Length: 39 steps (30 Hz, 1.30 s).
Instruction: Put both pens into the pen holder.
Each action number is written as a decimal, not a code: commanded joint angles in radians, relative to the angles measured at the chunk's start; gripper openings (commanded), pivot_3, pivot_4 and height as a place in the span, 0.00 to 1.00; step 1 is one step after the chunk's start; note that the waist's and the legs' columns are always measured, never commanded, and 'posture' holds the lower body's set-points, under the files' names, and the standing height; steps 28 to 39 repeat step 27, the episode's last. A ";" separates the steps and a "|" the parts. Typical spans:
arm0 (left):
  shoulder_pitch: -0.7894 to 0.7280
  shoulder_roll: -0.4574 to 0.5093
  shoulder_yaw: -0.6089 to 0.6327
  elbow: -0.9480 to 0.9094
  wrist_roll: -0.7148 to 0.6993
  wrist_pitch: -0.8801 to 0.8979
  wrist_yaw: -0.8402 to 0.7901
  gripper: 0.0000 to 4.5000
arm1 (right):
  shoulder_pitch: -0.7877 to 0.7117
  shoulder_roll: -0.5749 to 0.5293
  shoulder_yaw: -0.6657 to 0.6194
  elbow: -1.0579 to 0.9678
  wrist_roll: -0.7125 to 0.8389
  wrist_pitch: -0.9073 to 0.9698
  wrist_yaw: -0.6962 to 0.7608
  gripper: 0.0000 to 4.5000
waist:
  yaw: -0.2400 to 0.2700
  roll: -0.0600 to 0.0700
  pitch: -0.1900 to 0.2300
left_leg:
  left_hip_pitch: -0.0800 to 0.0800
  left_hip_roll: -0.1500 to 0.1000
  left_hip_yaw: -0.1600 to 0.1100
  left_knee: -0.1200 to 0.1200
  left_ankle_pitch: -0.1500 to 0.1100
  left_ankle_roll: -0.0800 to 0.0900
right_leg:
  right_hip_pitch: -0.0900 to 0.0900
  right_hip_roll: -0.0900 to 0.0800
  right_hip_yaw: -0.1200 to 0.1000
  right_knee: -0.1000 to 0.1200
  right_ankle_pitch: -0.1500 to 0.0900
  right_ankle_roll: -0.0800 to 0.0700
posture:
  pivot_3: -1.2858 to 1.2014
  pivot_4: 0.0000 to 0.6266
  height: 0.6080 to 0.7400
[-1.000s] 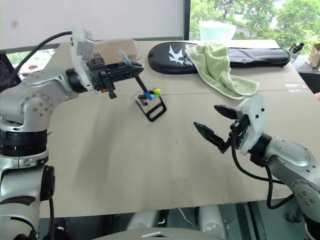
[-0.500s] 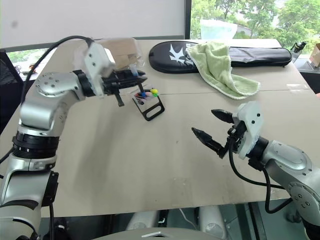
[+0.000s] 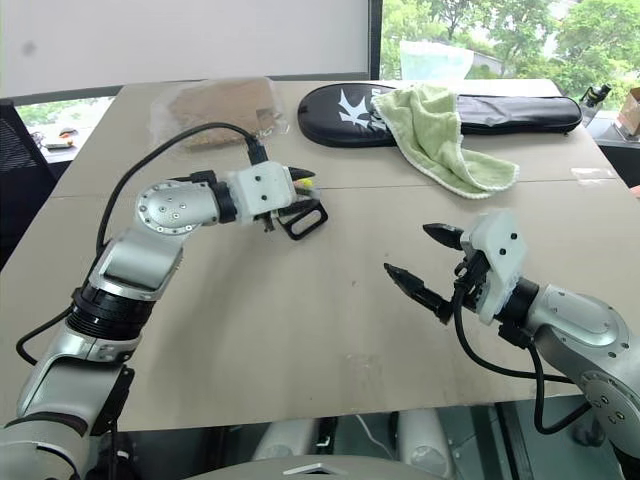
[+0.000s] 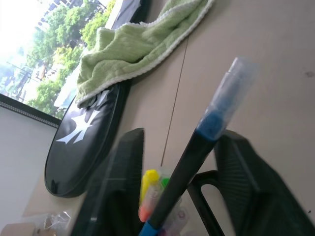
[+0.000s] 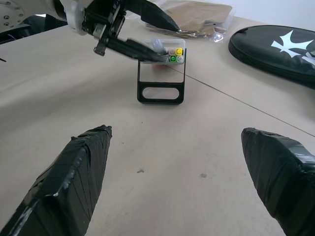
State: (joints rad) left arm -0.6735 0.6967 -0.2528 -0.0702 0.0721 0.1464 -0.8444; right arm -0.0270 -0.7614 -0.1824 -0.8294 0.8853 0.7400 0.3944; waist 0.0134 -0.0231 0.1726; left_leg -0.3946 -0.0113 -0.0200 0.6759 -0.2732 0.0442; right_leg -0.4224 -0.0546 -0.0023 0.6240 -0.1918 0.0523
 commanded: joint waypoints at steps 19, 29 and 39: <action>0.289 -0.073 0.385 -0.377 -0.653 0.587 -0.048 0.98 | 0.090 -0.023 -0.056 -0.053 -0.032 -0.011 0.006 1.00 | -0.011 0.000 0.000 | -0.002 0.002 -0.002 0.003 0.000 0.000 | 0.000 0.000 -0.002 0.001 0.000 0.000 | 0.52 0.24 1.00; 0.606 0.007 0.539 -0.488 -0.700 0.634 0.015 0.98 | 0.305 -0.040 -0.215 -0.018 -0.088 -0.054 0.102 1.00 | 0.000 0.000 0.000 | 0.004 0.001 -0.001 0.004 0.000 0.000 | 0.006 0.000 -0.001 0.000 -0.004 -0.002 | 0.52 0.24 1.00; 0.606 0.007 0.539 -0.488 -0.700 0.634 0.015 0.98 | 0.305 -0.040 -0.215 -0.018 -0.088 -0.054 0.102 1.00 | 0.000 0.000 0.000 | 0.004 0.001 -0.001 0.004 0.000 0.000 | 0.006 0.000 -0.001 0.000 -0.004 -0.002 | 0.52 0.24 1.00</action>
